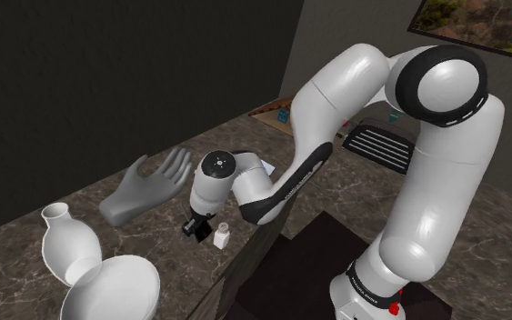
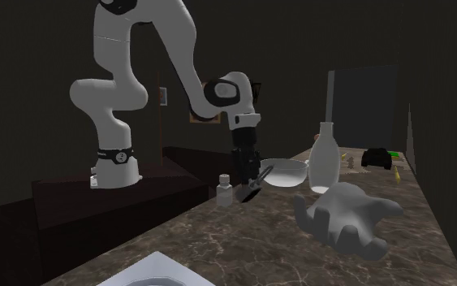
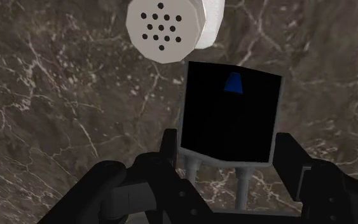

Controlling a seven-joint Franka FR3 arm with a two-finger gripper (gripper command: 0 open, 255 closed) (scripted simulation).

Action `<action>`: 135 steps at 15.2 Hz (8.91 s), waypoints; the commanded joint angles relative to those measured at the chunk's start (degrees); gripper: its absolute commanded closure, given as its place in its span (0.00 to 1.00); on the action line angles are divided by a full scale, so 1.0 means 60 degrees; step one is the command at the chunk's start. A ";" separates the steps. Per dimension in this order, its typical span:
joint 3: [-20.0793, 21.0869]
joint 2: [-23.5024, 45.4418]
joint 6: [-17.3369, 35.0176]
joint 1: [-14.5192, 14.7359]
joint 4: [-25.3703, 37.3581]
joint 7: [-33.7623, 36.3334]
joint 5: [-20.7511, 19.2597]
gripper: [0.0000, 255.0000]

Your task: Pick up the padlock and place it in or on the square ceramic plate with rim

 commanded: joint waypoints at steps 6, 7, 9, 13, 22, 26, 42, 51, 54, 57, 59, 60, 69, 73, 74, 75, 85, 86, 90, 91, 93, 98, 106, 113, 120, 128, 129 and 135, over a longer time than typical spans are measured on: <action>0.0723 -0.1021 -0.0287 -0.0508 -0.0263 -0.1403 0.1730 1.00; 0.0814 -0.1168 -0.0332 -0.0569 -0.0290 -0.1609 0.1985 1.00; 0.0984 -0.1463 -0.0430 -0.0681 -0.0336 -0.2025 0.2503 1.00; 0.1212 -0.1954 -0.0615 -0.0814 -0.0386 -0.2721 0.3370 1.00; 0.0196 -0.2169 0.0505 -0.2254 -0.0930 -0.5311 0.3809 1.00; -0.0251 -0.1992 0.0838 -0.2870 -0.0858 -0.6479 0.3973 1.00; -0.0430 0.1765 -0.0189 -0.3937 0.2070 -0.9959 0.5143 0.00; -0.1098 0.2699 0.0379 -0.3378 0.2430 -0.9473 0.4469 0.00; -0.1098 0.2699 0.0379 -0.3378 0.2430 -0.9474 0.4470 0.00; -0.1097 0.2697 0.0378 -0.3379 0.2430 -0.9474 0.4471 0.00; -0.1097 0.2697 0.0378 -0.3379 0.2430 -0.9474 0.4471 1.00; -0.1097 0.2697 0.0377 -0.3379 0.2430 -0.9474 0.4471 1.00; -0.0920 0.2472 0.0213 -0.3519 0.2362 -0.9589 0.4629 1.00; -0.0566 0.2025 -0.0127 -0.3796 0.2251 -0.9833 0.4973 1.00; -0.0478 0.1914 -0.0214 -0.3864 0.2229 -0.9896 0.5064 1.00; -0.0391 0.1804 -0.0301 -0.3932 0.2209 -0.9961 0.5156 1.00; 0.0414 0.0722 -0.1217 -0.4556 0.2126 -1.0642 0.6153 1.00; 0.0486 0.0616 -0.1313 -0.4611 0.2130 -1.0713 0.6257 1.00; 0.0442 0.0623 -0.1509 -0.5176 0.2347 -1.1528 0.6473 1.00; 0.0407 0.0662 -0.1566 -0.5341 0.2441 -1.1776 0.6515 1.00; 0.0332 0.0762 -0.1694 -0.5657 0.2663 -1.2259 0.6585 1.00; 0.0119 0.1142 -0.2102 -0.6357 0.3415 -1.3375 0.6684 1.00; -0.0250 0.1955 -0.2353 -0.6816 0.4407 -1.4271 0.6531 1.00; -0.0583 0.2596 -0.1730 -0.6565 0.4393 -1.4032 0.6122 1.00; -0.0903 0.3195 -0.1216 -0.6324 0.4467 -1.3831 0.5780 1.00; -0.0913 0.3217 -0.1234 -0.6296 0.4509 -1.3820 0.5776 0.00; -0.0903 0.3211 -0.1262 -0.6325 0.4529 -1.3857 0.5792 0.00; -0.0629 0.2656 -0.1588 -0.6569 0.4307 -1.4015 0.6064 0.00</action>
